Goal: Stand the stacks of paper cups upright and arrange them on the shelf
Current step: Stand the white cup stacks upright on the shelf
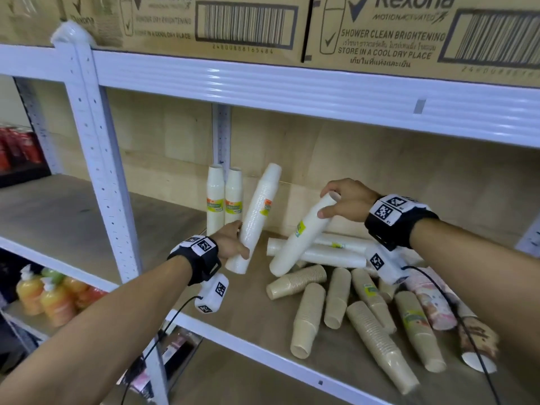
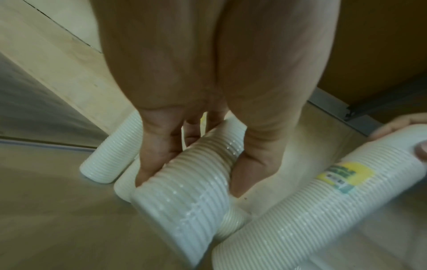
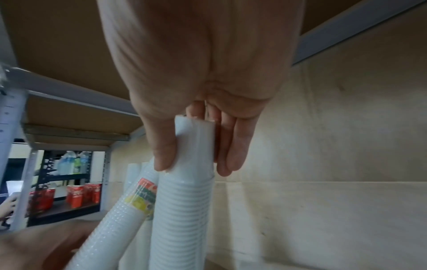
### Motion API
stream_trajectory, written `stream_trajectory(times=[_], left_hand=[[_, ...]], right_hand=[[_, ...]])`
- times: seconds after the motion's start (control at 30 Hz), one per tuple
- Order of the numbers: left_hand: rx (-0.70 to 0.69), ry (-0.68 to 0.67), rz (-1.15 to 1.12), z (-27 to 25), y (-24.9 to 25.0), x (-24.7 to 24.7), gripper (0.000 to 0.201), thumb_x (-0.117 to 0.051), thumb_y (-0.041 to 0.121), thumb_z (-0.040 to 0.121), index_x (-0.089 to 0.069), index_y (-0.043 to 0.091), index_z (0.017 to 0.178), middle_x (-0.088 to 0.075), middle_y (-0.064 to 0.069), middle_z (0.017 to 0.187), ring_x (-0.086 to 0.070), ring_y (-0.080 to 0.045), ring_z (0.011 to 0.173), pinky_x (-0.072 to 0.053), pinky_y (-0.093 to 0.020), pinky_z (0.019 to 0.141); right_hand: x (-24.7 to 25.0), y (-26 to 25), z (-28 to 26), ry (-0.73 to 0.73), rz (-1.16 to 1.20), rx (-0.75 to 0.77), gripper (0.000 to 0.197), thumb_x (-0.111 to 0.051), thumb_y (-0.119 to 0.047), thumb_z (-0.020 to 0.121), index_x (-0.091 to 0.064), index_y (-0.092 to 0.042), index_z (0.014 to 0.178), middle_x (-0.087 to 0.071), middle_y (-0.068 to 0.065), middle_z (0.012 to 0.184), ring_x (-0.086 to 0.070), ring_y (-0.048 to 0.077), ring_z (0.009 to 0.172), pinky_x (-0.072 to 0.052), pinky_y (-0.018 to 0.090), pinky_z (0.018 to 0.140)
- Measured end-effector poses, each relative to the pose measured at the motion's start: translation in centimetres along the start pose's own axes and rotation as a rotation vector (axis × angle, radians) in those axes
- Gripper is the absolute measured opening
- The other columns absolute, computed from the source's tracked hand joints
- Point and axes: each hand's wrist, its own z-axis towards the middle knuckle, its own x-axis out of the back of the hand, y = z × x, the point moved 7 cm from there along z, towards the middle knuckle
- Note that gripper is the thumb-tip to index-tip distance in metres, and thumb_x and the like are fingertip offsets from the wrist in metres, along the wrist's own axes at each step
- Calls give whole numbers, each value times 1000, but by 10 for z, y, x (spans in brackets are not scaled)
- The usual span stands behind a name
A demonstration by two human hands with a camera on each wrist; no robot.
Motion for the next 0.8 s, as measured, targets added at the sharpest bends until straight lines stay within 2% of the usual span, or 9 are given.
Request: stream_trajectory(times=[0.1, 0.17, 0.27, 0.33, 0.57, 0.73, 0.8], left_hand=[[-25, 35, -39, -5, -1, 11, 81, -82, 10, 72, -36, 13, 138, -53, -2, 120, -53, -22, 113, -46, -34, 90], [-36, 73, -70, -8, -3, 19, 81, -83, 8, 71, -37, 14, 138, -53, 1, 117, -52, -20, 109, -46, -34, 91], [-28, 131, -118, -10, -14, 29, 89, -85, 8, 68, -36, 19, 141, -57, -1, 123, -54, -24, 117, -47, -44, 101], [-29, 159, -155, -12, -21, 34, 90, -85, 5, 66, -38, 20, 141, -59, -2, 125, -54, -25, 119, -46, -48, 102], [14, 220, -152, -7, -44, 34, 74, -85, 5, 65, -48, 18, 126, -62, 0, 115, -58, -22, 109, -50, -40, 93], [55, 234, -156, 1, -66, 29, 78, -86, 4, 62, -47, 20, 128, -62, 2, 116, -57, -21, 110, -50, -43, 95], [69, 231, -138, 4, -72, 25, 76, -86, 5, 63, -47, 19, 127, -60, 4, 112, -57, -20, 108, -50, -40, 92]], right_hand=[[-2, -33, 12, 34, 11, 56, 43, -81, -36, 73, -63, -22, 109, -57, -2, 111, -56, 17, 100, -46, 31, 83], [-5, -53, 20, 52, 13, 89, 42, -81, -35, 73, -61, -19, 107, -60, 1, 106, -59, 21, 96, -50, 34, 83], [-14, -78, 36, 58, 28, 125, 35, -81, -33, 71, -58, -23, 95, -62, -2, 97, -60, 21, 89, -49, 32, 75], [-24, -93, 45, 48, 37, 146, 36, -81, -32, 71, -59, -22, 97, -63, 0, 101, -60, 21, 90, -50, 32, 76], [-59, -127, 70, 45, 56, 181, 54, -78, -30, 77, -51, -16, 121, -55, 2, 113, -53, 20, 97, -41, 28, 74], [-76, -133, 80, 33, 78, 176, 50, -77, -27, 78, -50, -12, 118, -58, 9, 115, -54, 23, 96, -42, 30, 72], [-81, -133, 83, 30, 89, 164, 50, -77, -27, 78, -50, -12, 118, -59, 9, 116, -55, 24, 98, -42, 30, 72]])
